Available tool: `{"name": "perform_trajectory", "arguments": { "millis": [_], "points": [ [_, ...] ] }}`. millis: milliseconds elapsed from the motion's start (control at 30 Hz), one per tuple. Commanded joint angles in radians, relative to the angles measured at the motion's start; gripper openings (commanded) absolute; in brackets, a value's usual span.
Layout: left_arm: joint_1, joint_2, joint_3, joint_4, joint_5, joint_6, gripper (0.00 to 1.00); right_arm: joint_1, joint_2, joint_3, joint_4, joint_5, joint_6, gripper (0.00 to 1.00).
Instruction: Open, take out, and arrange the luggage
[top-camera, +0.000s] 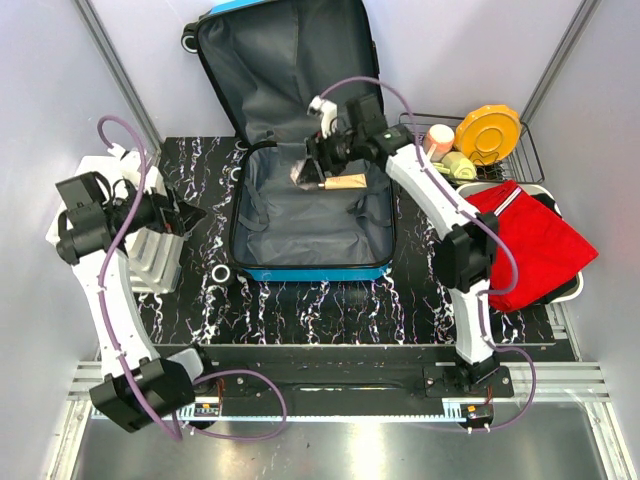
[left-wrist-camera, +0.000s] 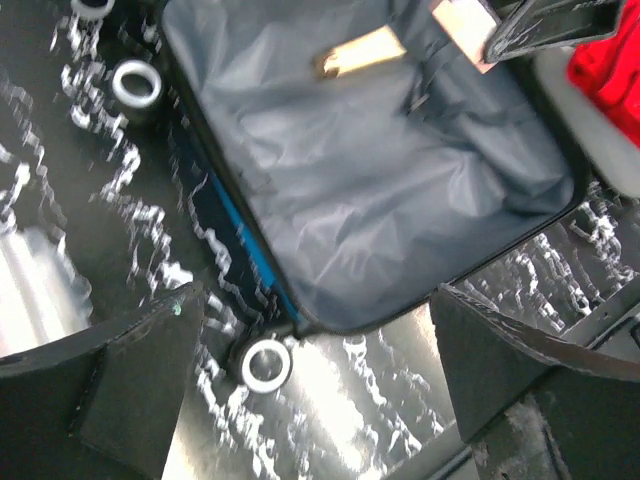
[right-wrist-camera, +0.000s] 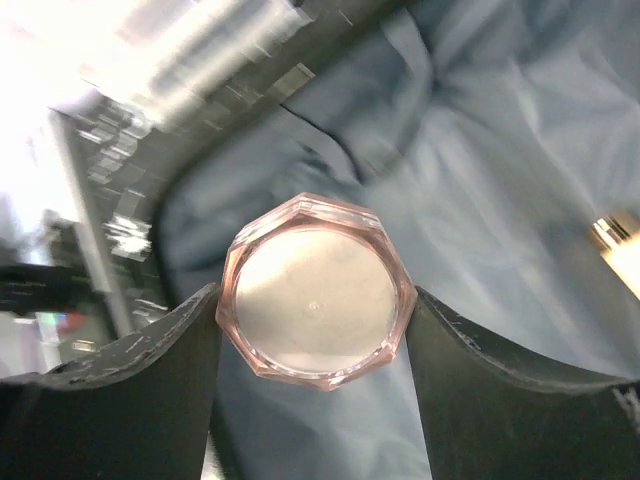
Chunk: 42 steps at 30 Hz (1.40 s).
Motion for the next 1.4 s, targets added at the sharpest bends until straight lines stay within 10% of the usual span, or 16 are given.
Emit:
{"name": "perform_trajectory", "arguments": {
  "millis": [0,167,267,767,1367],
  "points": [
    [-0.005,-0.111,-0.143,0.552,0.254,-0.241,0.99,-0.032,-0.103,0.106,0.122,-0.360,0.371,0.35],
    [-0.061,-0.211,-0.415,1.417,0.236,-0.670,0.99,-0.041,-0.126,0.073,0.430,-0.533,0.777,0.33],
    [-0.154,-0.220,-0.450,1.554,0.158,-0.622,0.99,-0.045,-0.157,-0.031,0.708,-0.564,1.027,0.33],
    [-0.644,-0.322,-0.545,1.433,-0.216,0.060,0.99,-0.040,-0.240,-0.185,0.898,-0.650,1.226,0.32],
    [-0.903,-0.325,-0.660,1.591,-0.404,0.324,0.99,0.031,-0.292,-0.303,1.064,-0.756,1.307,0.24]
  ]
}}
